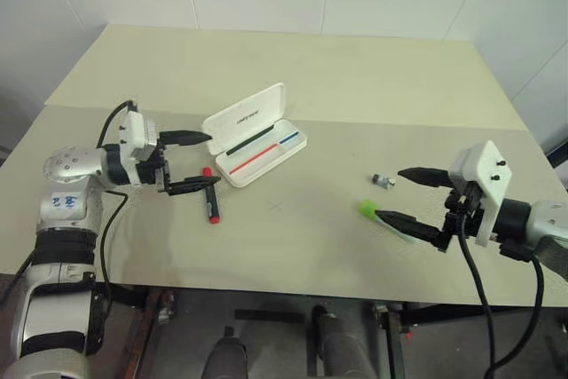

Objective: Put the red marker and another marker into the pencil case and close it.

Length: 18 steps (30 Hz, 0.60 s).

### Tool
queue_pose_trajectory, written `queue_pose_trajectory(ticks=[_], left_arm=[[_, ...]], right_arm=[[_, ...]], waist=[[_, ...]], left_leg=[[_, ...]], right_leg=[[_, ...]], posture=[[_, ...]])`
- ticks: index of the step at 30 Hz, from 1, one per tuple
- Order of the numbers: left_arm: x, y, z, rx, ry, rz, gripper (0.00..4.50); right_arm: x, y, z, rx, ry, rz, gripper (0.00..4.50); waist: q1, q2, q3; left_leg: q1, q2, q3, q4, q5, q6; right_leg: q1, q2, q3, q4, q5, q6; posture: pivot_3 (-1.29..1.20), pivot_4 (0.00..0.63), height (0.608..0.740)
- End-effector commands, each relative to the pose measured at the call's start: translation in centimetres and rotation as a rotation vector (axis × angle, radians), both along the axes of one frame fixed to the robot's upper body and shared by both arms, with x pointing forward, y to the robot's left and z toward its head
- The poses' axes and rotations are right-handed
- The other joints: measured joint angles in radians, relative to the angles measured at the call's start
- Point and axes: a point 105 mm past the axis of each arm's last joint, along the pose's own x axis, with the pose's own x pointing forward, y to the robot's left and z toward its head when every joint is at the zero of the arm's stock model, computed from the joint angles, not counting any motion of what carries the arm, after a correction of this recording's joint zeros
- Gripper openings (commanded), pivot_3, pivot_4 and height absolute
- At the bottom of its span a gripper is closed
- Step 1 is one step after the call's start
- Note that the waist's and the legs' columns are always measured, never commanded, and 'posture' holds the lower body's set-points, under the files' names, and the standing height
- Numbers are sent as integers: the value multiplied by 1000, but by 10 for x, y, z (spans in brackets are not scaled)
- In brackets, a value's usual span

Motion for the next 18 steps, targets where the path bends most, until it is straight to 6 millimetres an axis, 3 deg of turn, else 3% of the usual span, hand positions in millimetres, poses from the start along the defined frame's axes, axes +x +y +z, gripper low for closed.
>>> queue_pose_trajectory(ticks=[1,18], left_arm=[[3,-8,7,10,-31,-34,4459],[7,-20,12,4,-41,-79,4459]], right_arm=[[-10,22,18,39,-90,54,4500],[-11,30,21,72,-119,29,4500]], waist=[[0,0,0],[5,0,0]], left_leg=[[0,0,0,0,0,0],[-1,0,0,1,-1,3]], right_leg=[[0,0,0,0,0,0],[0,0,0,-1,0,0]], posture=[[0,150,740],[0,150,740]])
